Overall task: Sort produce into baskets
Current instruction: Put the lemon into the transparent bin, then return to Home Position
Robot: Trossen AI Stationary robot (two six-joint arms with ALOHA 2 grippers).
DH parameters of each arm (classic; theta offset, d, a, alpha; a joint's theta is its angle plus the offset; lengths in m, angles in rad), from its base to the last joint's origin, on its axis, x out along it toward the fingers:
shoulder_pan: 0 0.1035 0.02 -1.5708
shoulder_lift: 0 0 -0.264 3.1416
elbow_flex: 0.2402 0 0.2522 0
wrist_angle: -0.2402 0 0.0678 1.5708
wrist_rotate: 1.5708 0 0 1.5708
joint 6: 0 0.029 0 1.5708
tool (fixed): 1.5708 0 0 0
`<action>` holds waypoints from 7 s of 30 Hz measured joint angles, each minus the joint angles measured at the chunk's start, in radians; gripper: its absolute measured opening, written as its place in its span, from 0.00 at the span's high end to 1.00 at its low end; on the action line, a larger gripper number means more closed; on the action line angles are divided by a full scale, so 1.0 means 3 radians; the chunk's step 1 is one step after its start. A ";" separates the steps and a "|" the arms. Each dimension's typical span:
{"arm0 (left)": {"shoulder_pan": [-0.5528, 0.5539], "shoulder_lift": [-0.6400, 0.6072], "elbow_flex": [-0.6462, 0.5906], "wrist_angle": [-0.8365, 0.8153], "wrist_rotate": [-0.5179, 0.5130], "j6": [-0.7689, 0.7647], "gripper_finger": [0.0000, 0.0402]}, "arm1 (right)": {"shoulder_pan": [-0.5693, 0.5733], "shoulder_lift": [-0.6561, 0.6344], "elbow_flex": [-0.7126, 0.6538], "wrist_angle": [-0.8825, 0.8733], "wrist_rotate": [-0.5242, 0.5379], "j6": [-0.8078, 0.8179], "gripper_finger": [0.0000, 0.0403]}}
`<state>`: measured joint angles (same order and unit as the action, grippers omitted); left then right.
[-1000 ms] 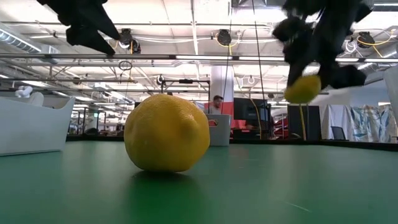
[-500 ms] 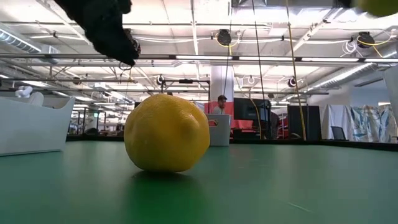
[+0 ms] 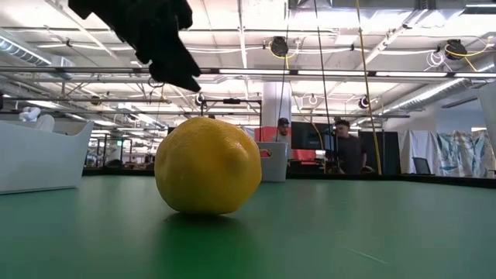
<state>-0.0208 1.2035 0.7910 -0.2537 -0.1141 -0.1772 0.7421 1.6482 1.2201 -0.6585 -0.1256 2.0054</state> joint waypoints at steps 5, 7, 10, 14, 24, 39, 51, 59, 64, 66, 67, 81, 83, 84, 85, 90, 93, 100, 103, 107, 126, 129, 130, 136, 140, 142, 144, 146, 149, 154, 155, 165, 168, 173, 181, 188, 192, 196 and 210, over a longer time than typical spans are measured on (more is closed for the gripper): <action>-0.0004 0.0021 0.0000 0.0169 0.0058 -0.0111 0.21 | 0.0063 0.0106 0.0000 -0.0085 -0.0125 -0.0075 0.48; -0.0004 0.0021 0.0000 0.0185 0.0058 -0.0172 0.21 | 0.0068 0.0109 0.0000 -0.0157 -0.0130 -0.0101 0.45; -0.0009 0.0020 0.0000 0.0221 0.0058 -0.0196 0.21 | 0.0062 0.0109 0.0000 -0.0276 -0.0125 -0.0181 0.40; -0.0013 0.0021 0.0000 0.0218 0.0058 -0.0284 0.21 | 0.0055 0.0107 0.0000 -0.0355 -0.0125 -0.0281 0.36; -0.0013 0.0021 0.0000 0.0255 0.0056 -0.0435 0.21 | -0.0037 0.0024 0.0000 -0.0348 -0.0317 -0.0903 0.33; -0.0051 0.0021 0.0000 0.0297 0.0242 -0.0436 0.21 | -0.0564 -0.0144 0.0006 0.0673 -0.0173 -0.1561 0.36; -0.0207 0.0021 0.0000 0.0098 0.0406 -0.0157 0.21 | -0.0949 0.0812 0.1142 0.0080 -0.0140 -0.2436 0.36; -0.0216 0.0021 0.0000 -0.0013 0.0482 -0.0074 0.21 | -0.1038 0.1433 0.1987 -0.0625 0.0297 -0.2985 0.36; -0.0216 0.0021 0.0001 -0.0131 0.0484 -0.0055 0.21 | -0.1068 0.1618 0.2126 -0.0539 0.0317 -0.3131 0.36; -0.0216 0.0021 0.0001 -0.0191 0.0485 -0.0055 0.21 | -0.1068 0.1664 0.2131 -0.0451 0.0336 -0.3167 0.36; -0.0216 0.0021 0.0001 -0.0222 0.0487 -0.0054 0.21 | -0.1068 0.1698 0.2134 -0.0393 0.0342 -0.3179 0.36; -0.0223 0.0021 0.0001 -0.0385 0.0618 -0.0121 0.21 | -0.0975 0.2117 0.2131 -0.0297 0.0788 -0.3036 0.36; -0.0223 0.0021 0.0001 -0.0381 0.0619 -0.0174 0.21 | -0.0955 0.2127 0.2131 -0.0350 0.0857 -0.3014 0.36; -0.0223 0.0021 0.0001 -0.0381 0.0618 -0.0175 0.21 | -0.0945 0.2129 0.2131 -0.0401 0.0888 -0.2996 0.36; -0.0223 0.0021 0.0001 -0.0381 0.0619 -0.0175 0.21 | -0.0940 0.2130 0.2131 -0.0453 0.0932 -0.2977 0.36; -0.0223 0.0021 0.0001 -0.0376 0.0618 -0.0175 0.21 | -0.0930 0.2130 0.2130 -0.0645 0.1055 -0.2973 0.36; -0.0223 0.0021 0.0001 -0.0374 0.0615 -0.0175 0.21 | -0.0949 0.2130 0.2130 -0.0647 0.1087 -0.3037 0.39; -0.0223 0.0021 0.0001 -0.0318 0.0577 -0.0177 0.21 | -0.0972 0.2130 0.2130 -0.0588 0.1021 -0.3164 0.54; -0.0223 0.0021 0.0001 -0.0318 0.0576 -0.0179 0.21 | -0.0971 0.2077 0.2125 -0.0681 0.0929 -0.3197 0.58; -0.0223 0.0021 0.0001 -0.0318 0.0574 -0.0197 0.21 | -0.0935 0.1829 0.2125 -0.0997 0.0920 -0.3195 0.56; -0.0223 0.0020 0.0001 -0.0182 0.0420 -0.0266 0.21 | -0.0283 0.0865 0.2121 -0.2830 -0.0169 -0.2062 0.55; -0.0223 0.0020 0.0001 -0.0110 0.0395 -0.0264 0.21 | -0.0200 0.0877 0.2024 -0.2695 -0.0125 -0.2026 0.55; -0.0223 0.0020 0.0001 -0.0075 0.0388 -0.0264 0.21 | -0.0185 0.0882 0.1982 -0.2665 -0.0072 -0.1984 0.55; -0.0222 0.0020 0.0001 0.0149 0.0387 -0.0263 0.21 | -0.0175 0.0884 0.1787 -0.2478 -0.0022 -0.1819 0.52; -0.0222 0.0020 0.0001 0.0183 0.0387 -0.0263 0.21 | -0.0175 0.0884 0.1766 -0.2543 -0.0014 -0.1745 0.44; -0.0222 0.0020 0.0001 0.0180 0.0387 -0.0263 0.21 | -0.0181 0.0883 0.1766 -0.2597 -0.0006 -0.1728 0.39; -0.0222 0.0020 0.0001 0.0176 0.0387 -0.0264 0.21 | -0.0191 0.0882 0.1766 -0.2567 0.0053 -0.1737 0.35; -0.0223 0.0020 0.0001 0.0175 0.0387 -0.0266 0.21 | -0.0203 0.0878 0.1766 -0.2534 0.0107 -0.1743 0.31; -0.0223 0.0020 0.0001 0.0154 0.0418 -0.0332 0.21 | -0.0226 0.0849 0.1766 -0.2519 0.0129 -0.1770 0.27; -0.0242 0.0020 0.0001 0.0072 0.0461 -0.0361 0.21 | -0.0229 0.0729 0.1766 -0.2551 0.0384 -0.1769 0.25; -0.0252 0.0020 0.0001 0.0073 0.0465 -0.0386 0.21 | -0.0229 0.0692 0.1766 -0.2551 0.0494 -0.1759 0.25; -0.0306 -0.0014 0.0139 0.0094 0.0589 -0.0677 0.21 | -0.0244 0.0120 0.1766 -0.2440 0.1482 -0.2084 0.30; -0.0306 -0.0081 0.0251 0.0084 0.0587 -0.0697 0.21 | -0.0283 -0.0070 0.1767 -0.2429 0.1763 -0.2328 0.33; -0.0306 -0.0225 0.0407 0.0162 0.0325 -0.0697 0.21 | -0.0407 -0.0314 0.1768 -0.2367 0.1983 -0.2859 0.39; -0.0306 -0.0636 0.0504 0.0224 0.0073 -0.0839 0.21 | -0.0615 -0.0595 0.1768 -0.2224 0.1994 -0.3847 0.51; -0.0306 -0.1057 0.0505 0.0190 -0.0025 -0.0877 0.21 | -0.0827 -0.0998 0.1394 -0.1969 0.1969 -0.4478 0.66; -0.0306 -0.1305 0.0505 0.0166 -0.0038 -0.0875 0.21 | -0.0969 -0.1494 0.0697 -0.1388 0.1872 -0.4581 0.77; -0.0306 -0.1571 0.0505 -0.0004 -0.0192 -0.0863 0.21 | -0.1111 -0.2020 -0.0121 -0.0576 0.1665 -0.4653 0.86; -0.0306 -0.2230 0.0504 -0.0728 -0.1172 -0.0550 0.21 | -0.1848 -0.2761 -0.1876 0.1647 0.0902 -0.4972 1.00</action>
<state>-0.1127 0.5345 0.9420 -0.4720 -0.4658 -0.3423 0.1876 0.8198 0.6574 -0.1645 0.1449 0.5137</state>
